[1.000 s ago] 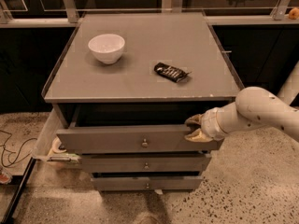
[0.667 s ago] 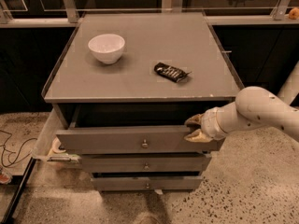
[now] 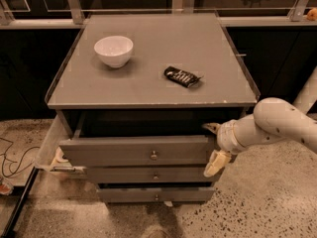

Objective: Open top drawer

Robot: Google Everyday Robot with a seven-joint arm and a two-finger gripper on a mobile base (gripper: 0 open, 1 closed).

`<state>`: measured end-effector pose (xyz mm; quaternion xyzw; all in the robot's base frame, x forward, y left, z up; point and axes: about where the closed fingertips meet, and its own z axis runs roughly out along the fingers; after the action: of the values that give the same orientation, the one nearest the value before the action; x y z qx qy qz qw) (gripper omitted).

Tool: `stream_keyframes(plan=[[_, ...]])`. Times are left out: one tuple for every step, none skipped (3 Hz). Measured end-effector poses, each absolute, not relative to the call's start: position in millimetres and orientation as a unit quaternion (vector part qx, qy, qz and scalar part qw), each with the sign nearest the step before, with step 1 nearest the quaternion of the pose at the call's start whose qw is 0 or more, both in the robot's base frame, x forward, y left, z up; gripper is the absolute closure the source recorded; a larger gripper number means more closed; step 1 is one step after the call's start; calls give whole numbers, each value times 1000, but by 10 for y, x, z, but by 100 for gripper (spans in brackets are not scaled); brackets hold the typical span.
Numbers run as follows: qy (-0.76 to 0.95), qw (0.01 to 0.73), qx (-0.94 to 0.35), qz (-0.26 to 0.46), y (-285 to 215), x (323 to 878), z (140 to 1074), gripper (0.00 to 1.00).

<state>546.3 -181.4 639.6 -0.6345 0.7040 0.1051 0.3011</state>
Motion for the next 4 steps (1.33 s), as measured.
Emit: stream_keyframes(plan=[[724, 292, -614, 119, -1971, 5241, 6218, 17], [724, 292, -614, 119, -1958, 5261, 6300, 40], [724, 292, -614, 119, -1961, 5281, 6382, 63], [724, 292, -614, 119, -1961, 5281, 6396, 87]])
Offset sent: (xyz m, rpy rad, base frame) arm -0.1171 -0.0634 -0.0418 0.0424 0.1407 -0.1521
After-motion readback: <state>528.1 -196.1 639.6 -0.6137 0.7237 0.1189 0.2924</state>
